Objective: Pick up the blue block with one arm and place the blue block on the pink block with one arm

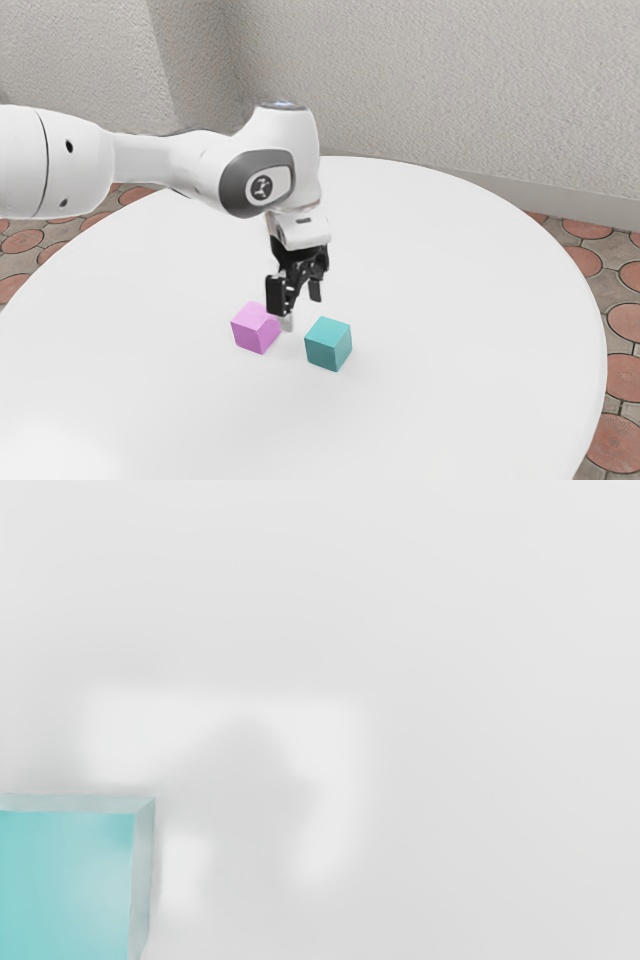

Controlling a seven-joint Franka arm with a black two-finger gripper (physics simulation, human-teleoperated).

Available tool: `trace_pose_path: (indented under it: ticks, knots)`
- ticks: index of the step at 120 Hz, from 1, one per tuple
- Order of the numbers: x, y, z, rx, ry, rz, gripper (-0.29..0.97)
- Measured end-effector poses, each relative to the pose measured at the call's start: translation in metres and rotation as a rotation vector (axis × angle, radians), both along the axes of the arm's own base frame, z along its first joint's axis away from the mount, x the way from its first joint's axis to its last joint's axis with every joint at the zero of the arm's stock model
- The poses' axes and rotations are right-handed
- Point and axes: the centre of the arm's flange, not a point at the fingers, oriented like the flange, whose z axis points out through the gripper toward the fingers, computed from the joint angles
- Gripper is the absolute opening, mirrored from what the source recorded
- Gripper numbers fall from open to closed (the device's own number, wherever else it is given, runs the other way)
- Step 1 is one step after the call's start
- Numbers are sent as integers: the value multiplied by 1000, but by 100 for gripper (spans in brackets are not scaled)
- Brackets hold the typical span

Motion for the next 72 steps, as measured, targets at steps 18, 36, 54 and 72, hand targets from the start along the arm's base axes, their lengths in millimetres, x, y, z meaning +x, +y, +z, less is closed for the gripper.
trace_pose_path:
  ticks: [18,36,54,72]
  knots:
    - [17,2,-21,-2,-6,-6,68]
    - [27,6,-40,3,-25,-13,68]
    - [44,14,-53,-8,-40,-3,68]
    - [57,13,-71,-22,-37,-6,68]
